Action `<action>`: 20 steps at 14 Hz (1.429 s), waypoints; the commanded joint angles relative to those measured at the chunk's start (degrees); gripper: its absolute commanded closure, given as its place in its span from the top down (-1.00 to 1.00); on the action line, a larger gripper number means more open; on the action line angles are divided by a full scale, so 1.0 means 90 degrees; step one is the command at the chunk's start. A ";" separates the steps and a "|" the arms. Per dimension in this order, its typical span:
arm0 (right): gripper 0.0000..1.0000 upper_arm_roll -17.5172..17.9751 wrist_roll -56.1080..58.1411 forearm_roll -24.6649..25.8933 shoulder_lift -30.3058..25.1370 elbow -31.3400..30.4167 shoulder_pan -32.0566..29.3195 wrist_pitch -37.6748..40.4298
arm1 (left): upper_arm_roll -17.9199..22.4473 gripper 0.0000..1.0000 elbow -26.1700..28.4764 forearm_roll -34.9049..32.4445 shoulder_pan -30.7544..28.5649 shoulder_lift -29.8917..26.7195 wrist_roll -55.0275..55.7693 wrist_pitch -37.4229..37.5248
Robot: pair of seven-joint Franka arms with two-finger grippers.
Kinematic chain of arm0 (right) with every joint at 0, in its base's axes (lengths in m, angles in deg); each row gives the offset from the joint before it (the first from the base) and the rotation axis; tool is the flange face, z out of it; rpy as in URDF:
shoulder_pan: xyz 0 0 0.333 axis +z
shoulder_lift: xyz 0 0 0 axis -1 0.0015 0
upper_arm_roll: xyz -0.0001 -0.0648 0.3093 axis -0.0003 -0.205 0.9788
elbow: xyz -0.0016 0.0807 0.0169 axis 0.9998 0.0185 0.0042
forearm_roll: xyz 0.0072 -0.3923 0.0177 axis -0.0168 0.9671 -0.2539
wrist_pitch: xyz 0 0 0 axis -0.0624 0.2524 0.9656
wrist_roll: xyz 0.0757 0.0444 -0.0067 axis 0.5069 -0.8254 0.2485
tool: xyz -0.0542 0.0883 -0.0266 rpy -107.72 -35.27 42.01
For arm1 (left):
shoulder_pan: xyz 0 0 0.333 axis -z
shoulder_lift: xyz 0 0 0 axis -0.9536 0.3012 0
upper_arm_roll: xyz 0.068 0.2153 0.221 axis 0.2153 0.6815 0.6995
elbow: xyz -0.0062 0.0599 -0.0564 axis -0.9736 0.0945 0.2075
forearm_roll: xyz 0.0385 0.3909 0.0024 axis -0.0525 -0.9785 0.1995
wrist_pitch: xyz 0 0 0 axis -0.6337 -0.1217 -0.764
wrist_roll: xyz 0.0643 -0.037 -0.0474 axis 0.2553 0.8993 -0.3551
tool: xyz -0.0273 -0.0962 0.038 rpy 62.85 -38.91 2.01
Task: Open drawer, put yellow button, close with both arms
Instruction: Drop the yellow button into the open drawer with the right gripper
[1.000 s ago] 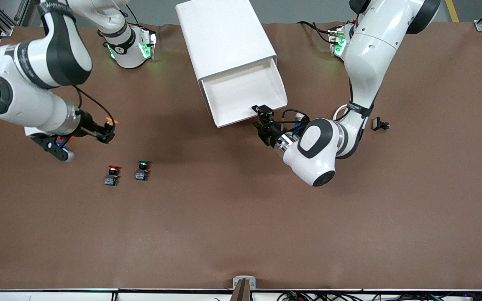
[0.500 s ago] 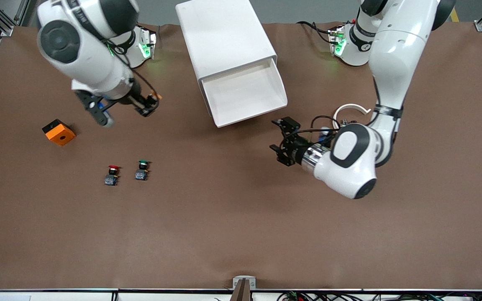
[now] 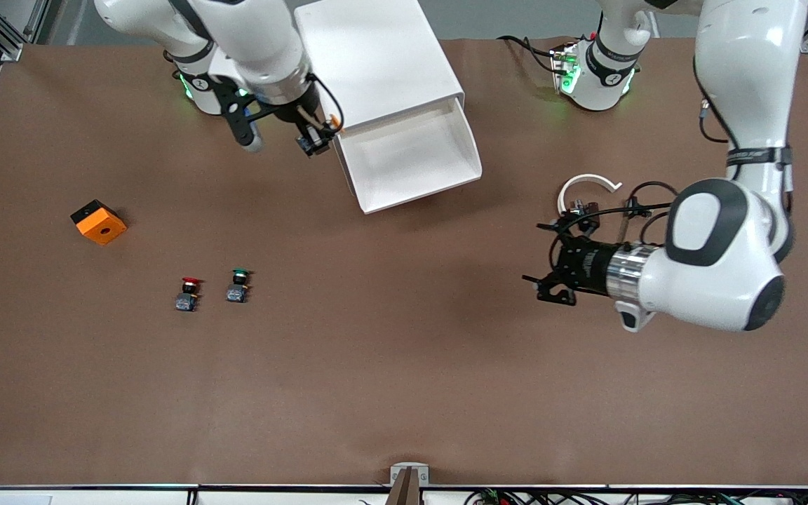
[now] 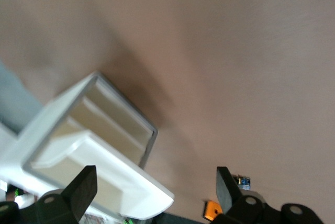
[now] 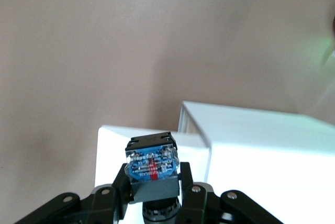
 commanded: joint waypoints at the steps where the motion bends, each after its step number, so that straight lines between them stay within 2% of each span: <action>1: -1.00 -0.0091 -0.1098 0.0063 0.0660 0.0559 0.0614 -0.0131 | 0.0015 1.00 0.0047 -0.0983 0.0042 -0.0306 -0.0905 0.0035; 5: -1.00 -0.0101 -0.2242 0.0083 0.1510 0.1409 0.1172 -0.0131 | -0.0005 1.00 0.0095 -0.2391 0.0052 -0.0959 -0.2760 0.0035; 7: -1.00 -0.0111 -0.2769 0.0151 0.1881 0.1790 0.1377 -0.0140 | 0.0005 1.00 0.0095 -0.2695 0.0062 -0.1252 -0.3464 0.0035; 11: -1.00 -0.0111 -0.3278 0.0327 0.2312 0.1957 0.1641 -0.0442 | -0.0015 1.00 0.0193 -0.3701 0.0081 -0.1780 -0.4987 0.0143; 14: -1.00 -0.0111 -0.3532 0.0386 0.2604 0.2016 0.1768 -0.0647 | 0.0005 1.00 0.0417 -0.3898 -0.0035 -0.2219 -0.5760 0.0143; 17: -1.00 -0.0130 -0.3602 0.0395 0.2752 0.2055 0.1798 -0.0726 | -0.0024 1.00 0.0875 -0.3898 -0.0114 -0.2717 -0.5821 0.0104; 20: -1.00 -0.0121 -0.3738 0.0502 0.2868 0.2094 0.1818 -0.0795 | -0.0044 1.00 0.1791 -0.3898 -0.0114 -0.3419 -0.6248 -0.0401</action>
